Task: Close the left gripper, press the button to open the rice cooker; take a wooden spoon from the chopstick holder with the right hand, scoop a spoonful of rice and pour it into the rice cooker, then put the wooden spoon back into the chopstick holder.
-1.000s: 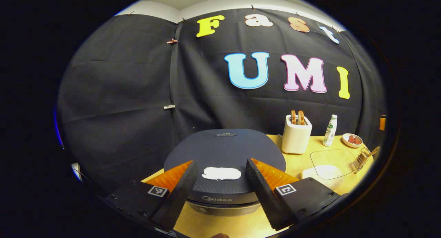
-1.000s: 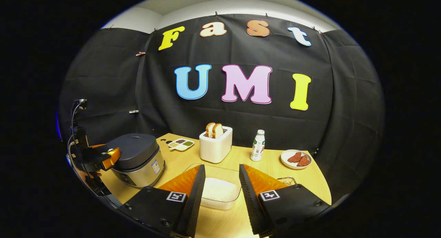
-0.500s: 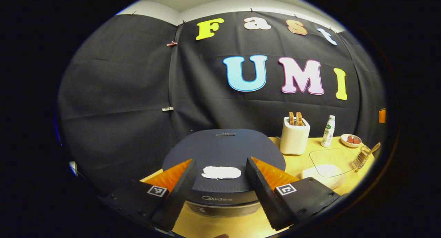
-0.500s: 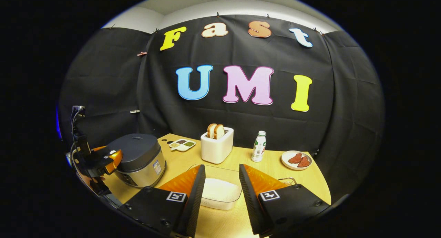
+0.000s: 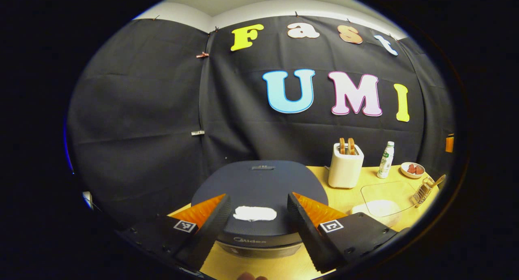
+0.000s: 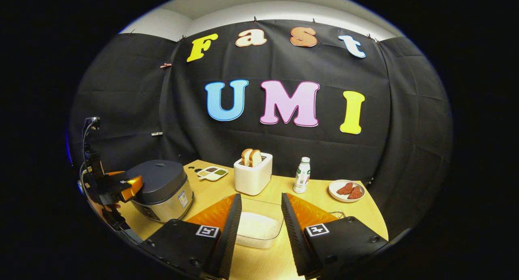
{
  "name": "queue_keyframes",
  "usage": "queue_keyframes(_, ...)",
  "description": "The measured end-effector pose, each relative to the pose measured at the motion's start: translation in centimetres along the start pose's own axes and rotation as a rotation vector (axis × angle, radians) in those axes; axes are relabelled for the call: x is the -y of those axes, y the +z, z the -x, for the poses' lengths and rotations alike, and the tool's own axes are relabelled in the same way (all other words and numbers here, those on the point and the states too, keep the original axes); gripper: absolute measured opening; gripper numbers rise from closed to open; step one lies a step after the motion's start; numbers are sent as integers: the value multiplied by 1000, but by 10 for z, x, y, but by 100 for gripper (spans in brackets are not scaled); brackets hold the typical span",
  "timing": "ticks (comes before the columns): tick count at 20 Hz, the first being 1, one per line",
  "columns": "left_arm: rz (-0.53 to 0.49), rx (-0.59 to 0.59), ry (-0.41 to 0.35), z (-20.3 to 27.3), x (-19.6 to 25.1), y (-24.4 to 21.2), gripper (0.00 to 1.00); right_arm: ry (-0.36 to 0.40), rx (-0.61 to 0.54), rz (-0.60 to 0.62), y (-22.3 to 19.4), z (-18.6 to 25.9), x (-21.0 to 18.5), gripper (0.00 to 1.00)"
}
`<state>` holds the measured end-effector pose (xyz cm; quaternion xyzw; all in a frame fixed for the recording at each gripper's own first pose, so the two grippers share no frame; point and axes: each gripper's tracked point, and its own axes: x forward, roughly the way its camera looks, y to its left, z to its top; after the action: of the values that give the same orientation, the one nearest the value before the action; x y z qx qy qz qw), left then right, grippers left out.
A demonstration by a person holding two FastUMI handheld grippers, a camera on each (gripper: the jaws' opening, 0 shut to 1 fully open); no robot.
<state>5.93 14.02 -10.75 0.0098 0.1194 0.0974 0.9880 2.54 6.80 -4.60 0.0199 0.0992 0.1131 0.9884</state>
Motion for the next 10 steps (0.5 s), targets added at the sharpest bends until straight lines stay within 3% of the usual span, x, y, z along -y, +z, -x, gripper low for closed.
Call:
queue_keyframes(3, 30, 33, -22, 11, 20, 35, 95, -18, 9, -17, 2, 2, 9, 67)
queue_keyframes(5, 29, 56, -21, 22, 29, 58, 95, -20, 15, -23, 4, 4, 13, 76)
queue_keyframes(9, 3, 125, -35, 46, 51, 99, 95, -29, 46, -24, 13, 10, 21, 82)
queue_keyframes(10, -5, 142, -40, 53, 58, 106, 95, -35, 54, -26, 15, 11, 24, 89)
